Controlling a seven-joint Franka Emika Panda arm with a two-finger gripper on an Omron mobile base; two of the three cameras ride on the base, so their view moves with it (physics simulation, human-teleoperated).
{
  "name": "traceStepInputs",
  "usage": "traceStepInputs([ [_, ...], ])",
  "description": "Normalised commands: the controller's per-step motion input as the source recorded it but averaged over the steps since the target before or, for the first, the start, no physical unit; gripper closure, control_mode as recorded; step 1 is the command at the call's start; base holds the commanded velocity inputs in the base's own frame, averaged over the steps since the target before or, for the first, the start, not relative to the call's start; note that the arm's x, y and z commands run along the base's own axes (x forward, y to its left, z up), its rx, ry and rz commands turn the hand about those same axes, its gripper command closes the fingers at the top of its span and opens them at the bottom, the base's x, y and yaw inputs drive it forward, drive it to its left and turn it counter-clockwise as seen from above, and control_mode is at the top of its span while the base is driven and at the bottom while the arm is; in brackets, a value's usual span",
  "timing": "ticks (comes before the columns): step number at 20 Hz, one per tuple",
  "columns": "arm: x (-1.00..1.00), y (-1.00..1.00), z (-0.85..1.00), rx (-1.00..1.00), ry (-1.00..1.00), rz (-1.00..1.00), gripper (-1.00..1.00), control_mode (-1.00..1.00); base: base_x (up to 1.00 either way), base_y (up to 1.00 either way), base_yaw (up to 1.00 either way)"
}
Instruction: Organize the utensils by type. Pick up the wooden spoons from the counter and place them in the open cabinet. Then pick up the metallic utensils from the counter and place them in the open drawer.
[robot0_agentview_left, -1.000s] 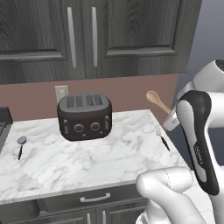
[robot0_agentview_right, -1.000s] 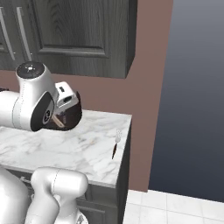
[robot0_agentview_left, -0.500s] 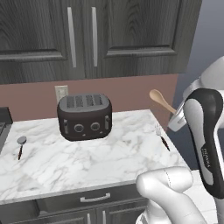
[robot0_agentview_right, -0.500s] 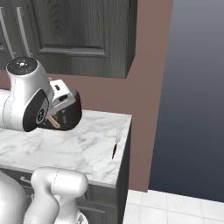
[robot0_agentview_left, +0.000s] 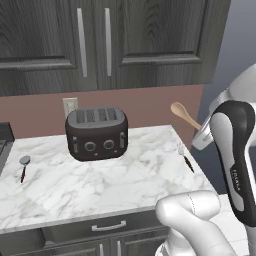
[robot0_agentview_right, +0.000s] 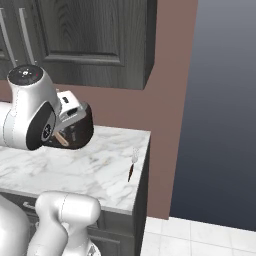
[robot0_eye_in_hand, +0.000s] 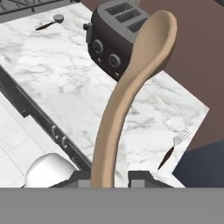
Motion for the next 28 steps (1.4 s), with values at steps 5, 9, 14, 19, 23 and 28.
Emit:
traceStepInputs([
  [5, 0.00, 0.00, 0.00, 0.00, 0.00, 0.00, 1.00, 1.00, -0.31, 0.00, 0.00],
  [9, 0.00, 0.00, 0.00, 0.00, 0.00, 0.00, 1.00, 1.00, -0.97, 0.00, -0.02],
  [14, 0.00, 0.00, 0.00, 0.00, 0.00, 0.00, 1.00, 1.00, -0.84, -0.02, -0.07],
  [19, 0.00, 0.00, 0.00, 0.00, 0.00, 0.00, 1.00, 1.00, -0.02, 0.00, -0.01],
  [23, 0.00, 0.00, 0.00, 0.00, 0.00, 0.00, 1.00, 1.00, -0.13, 0.00, 0.03],
  [28, 0.00, 0.00, 0.00, 0.00, 0.00, 0.00, 1.00, 1.00, -0.44, -0.15, 0.75],
])
